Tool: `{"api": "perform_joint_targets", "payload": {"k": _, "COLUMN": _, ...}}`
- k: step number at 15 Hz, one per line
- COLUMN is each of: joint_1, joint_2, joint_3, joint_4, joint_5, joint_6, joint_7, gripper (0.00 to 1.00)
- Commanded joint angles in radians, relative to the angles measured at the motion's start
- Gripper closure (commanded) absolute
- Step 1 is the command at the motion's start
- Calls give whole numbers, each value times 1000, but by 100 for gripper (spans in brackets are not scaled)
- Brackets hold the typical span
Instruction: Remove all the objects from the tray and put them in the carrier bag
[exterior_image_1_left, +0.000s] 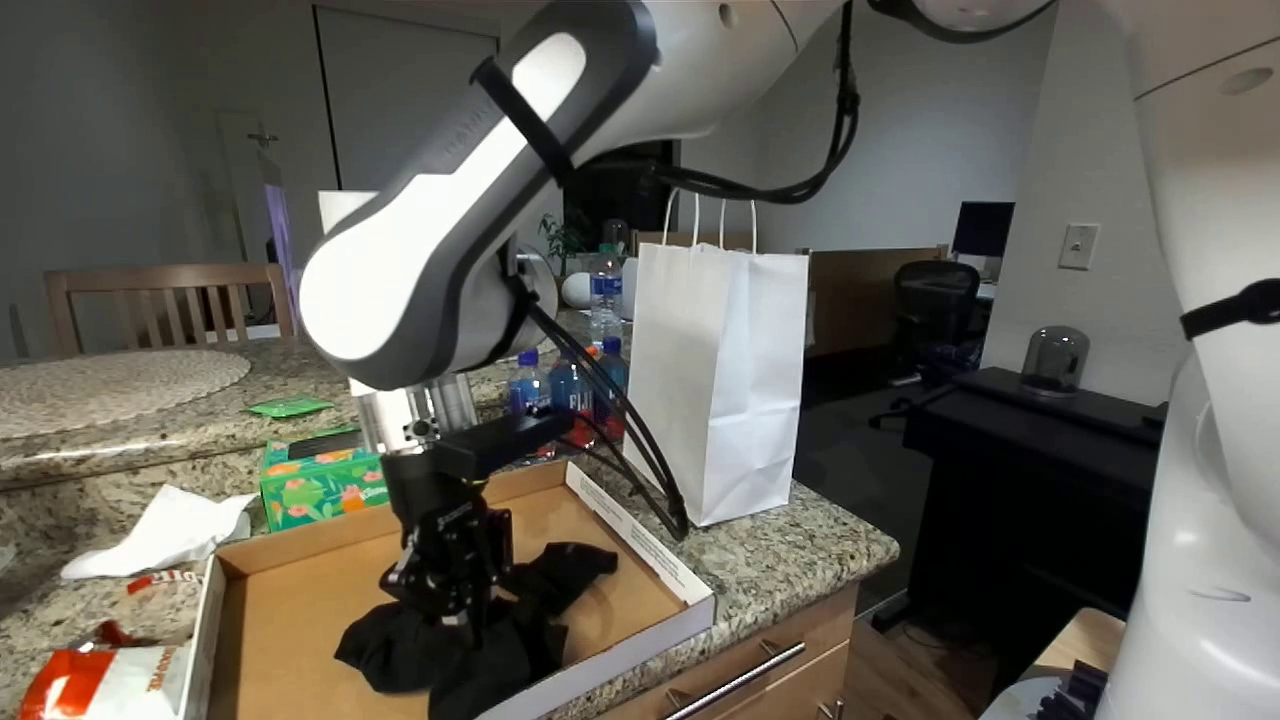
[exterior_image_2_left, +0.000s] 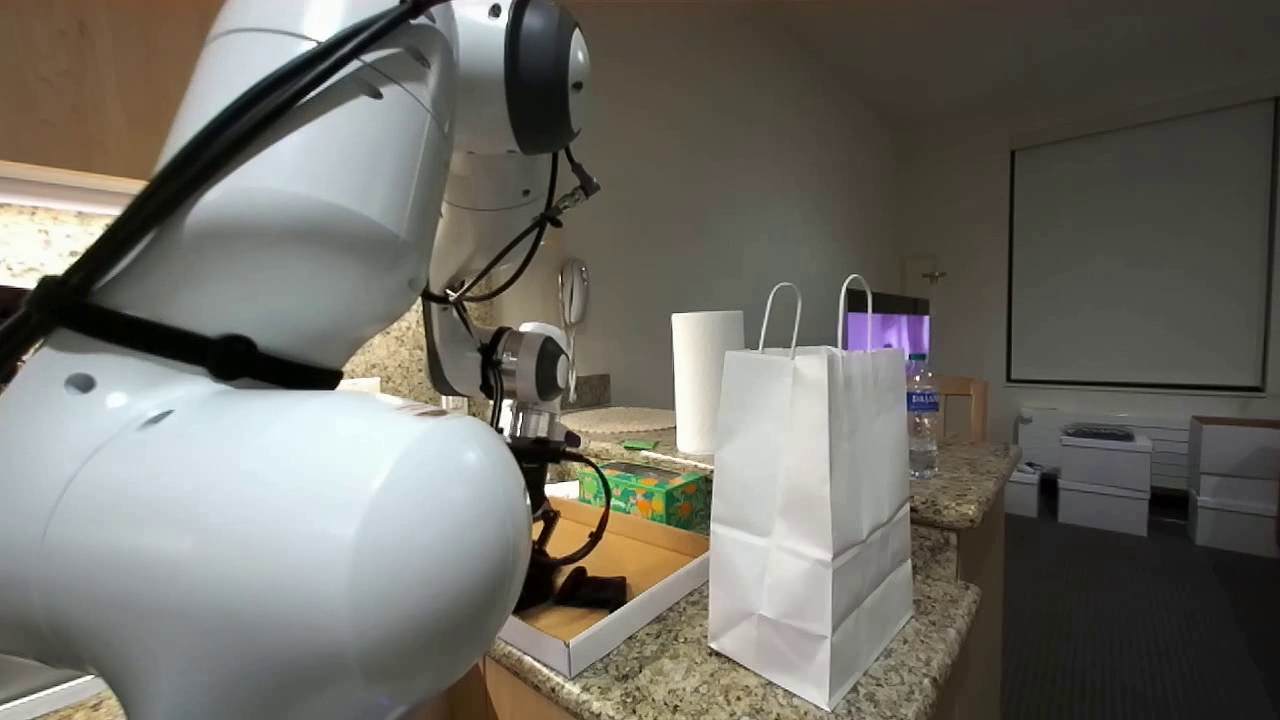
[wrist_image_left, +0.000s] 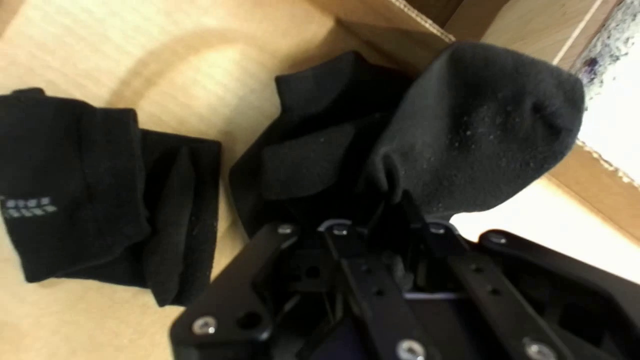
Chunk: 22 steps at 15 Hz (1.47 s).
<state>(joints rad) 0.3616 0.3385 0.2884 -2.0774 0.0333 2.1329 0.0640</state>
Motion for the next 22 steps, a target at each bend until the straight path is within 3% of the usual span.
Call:
{"api": "perform_joint_targets", "payload": {"k": 1, "joint_1": 7, "joint_2": -152, "joint_3": -5, "joint_4": -86, "joint_5": -53, "joint_6": 12, "joint_7": 61, "gripper": 91}}
{"api": "perform_joint_targets", "payload": {"k": 9, "joint_1": -24, "joint_2": -432, "joint_3": 0, "joint_4": -72, "joint_5": -199, "joint_6": -84, "joint_7": 141, "gripper": 91}}
{"api": "perform_joint_targets", "payload": {"k": 17, "joint_1": -128, "joint_2": -603, "joint_3": -8, "joint_4": 170, "joint_5": -281, "joint_6": -445, "joint_7": 209, "gripper": 90}}
{"api": "perform_joint_targets", "payload": {"k": 22, "joint_1": -230, "joint_2": -699, "joint_3": -67, "joint_4": 278, "joint_5": -257, "joint_6": -601, "joint_7": 290, "gripper": 91}}
